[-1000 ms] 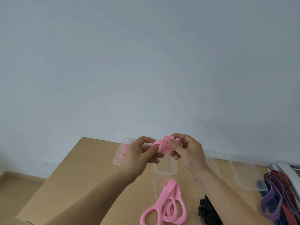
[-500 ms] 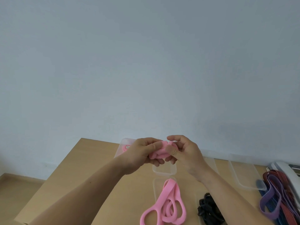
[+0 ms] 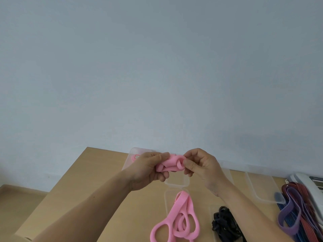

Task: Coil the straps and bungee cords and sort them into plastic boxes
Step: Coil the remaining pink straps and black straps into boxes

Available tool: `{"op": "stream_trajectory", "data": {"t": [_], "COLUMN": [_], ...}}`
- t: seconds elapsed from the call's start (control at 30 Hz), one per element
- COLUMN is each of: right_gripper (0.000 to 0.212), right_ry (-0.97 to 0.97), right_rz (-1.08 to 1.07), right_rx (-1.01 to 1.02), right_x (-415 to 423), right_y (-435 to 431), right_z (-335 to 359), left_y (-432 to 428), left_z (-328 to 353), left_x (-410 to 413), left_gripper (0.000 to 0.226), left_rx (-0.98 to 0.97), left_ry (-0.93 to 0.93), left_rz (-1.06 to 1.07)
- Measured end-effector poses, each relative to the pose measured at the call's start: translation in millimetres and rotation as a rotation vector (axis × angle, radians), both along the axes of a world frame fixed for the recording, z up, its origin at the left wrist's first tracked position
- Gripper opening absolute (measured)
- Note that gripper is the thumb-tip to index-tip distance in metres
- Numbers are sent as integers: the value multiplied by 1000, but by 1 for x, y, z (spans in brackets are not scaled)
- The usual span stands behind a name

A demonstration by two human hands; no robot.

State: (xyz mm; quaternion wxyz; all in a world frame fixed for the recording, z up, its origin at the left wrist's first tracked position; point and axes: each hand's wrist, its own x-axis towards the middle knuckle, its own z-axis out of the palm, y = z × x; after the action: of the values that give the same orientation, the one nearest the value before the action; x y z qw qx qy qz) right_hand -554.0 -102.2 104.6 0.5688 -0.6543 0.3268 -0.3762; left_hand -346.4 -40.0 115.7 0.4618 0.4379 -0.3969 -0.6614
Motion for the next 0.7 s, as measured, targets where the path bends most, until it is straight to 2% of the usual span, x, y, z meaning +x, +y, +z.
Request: {"op": "stream_trajectory", "data": {"t": [0.17, 0.27, 0.33, 0.43, 0.5, 0.7], "right_gripper": [10, 15, 10, 39, 48, 42], "right_ry": [57, 112, 207, 361, 447, 591], "right_rz": [-83, -80, -77, -54, 6, 42], "right_rx": [-146, -148, -172, -382, -560, -871], "right_x": [8, 9, 8, 12, 19, 35], "right_y": [3, 5, 6, 9, 13, 16], "right_z": [-10, -16, -16, -11, -8, -11], "left_y": [-1, -2, -1, -1, -2, -1], "left_z": [-6, -8, -10, -11, -14, -28], "left_x": [-1, 2, 5, 8, 10, 26], "left_gripper": [35, 32, 29, 29, 30, 29], "left_rx": [25, 11, 8, 44, 88, 206], "left_ry": [-11, -84, -104, -108, -103, -129], "left_rz": [68, 90, 75, 68, 67, -13]}}
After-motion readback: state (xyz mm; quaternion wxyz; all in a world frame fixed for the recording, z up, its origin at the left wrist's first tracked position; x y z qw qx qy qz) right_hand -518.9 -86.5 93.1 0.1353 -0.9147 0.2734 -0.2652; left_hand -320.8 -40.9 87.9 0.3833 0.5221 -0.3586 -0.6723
